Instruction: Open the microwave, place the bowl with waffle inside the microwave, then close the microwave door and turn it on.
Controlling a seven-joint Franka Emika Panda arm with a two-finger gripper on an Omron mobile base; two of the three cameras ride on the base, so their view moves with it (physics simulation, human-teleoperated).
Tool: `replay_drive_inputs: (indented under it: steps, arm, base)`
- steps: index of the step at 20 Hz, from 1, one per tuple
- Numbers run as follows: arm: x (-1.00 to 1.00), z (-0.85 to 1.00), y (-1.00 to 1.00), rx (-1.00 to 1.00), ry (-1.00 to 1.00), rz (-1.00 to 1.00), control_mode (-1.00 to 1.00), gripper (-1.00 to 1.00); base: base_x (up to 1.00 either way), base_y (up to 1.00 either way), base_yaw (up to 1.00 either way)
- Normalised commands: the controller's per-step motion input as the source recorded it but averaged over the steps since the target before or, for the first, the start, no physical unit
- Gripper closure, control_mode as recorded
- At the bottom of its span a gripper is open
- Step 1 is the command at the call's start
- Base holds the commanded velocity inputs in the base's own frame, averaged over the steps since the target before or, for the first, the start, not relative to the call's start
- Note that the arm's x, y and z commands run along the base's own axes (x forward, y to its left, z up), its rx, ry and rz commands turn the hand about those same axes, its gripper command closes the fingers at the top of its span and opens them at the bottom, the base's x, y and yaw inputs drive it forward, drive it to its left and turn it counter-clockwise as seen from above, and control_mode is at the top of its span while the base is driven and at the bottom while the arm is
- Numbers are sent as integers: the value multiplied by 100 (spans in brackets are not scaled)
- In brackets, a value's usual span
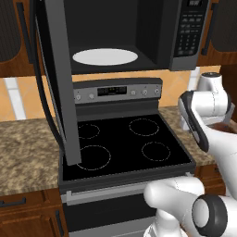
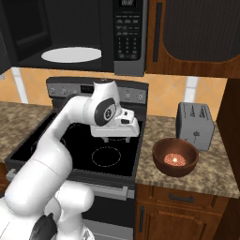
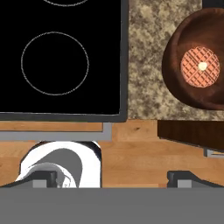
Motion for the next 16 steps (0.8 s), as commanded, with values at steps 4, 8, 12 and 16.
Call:
replay_drive_inputs:
  steps: [4, 8, 12, 16]
  arm:
    - [52, -15, -79, 1, 9, -2, -100, -100]
    - [49, -39, -80, 0, 3, -1, -100, -100]
    - [59, -69, -67, 0, 1, -1, -100, -100]
    - [65, -58, -58, 0, 0, 0, -100, -100]
  base:
    - [0, 0, 0]
    - [0, 0, 0]
    - [0, 0, 0]
    - [0, 0, 0]
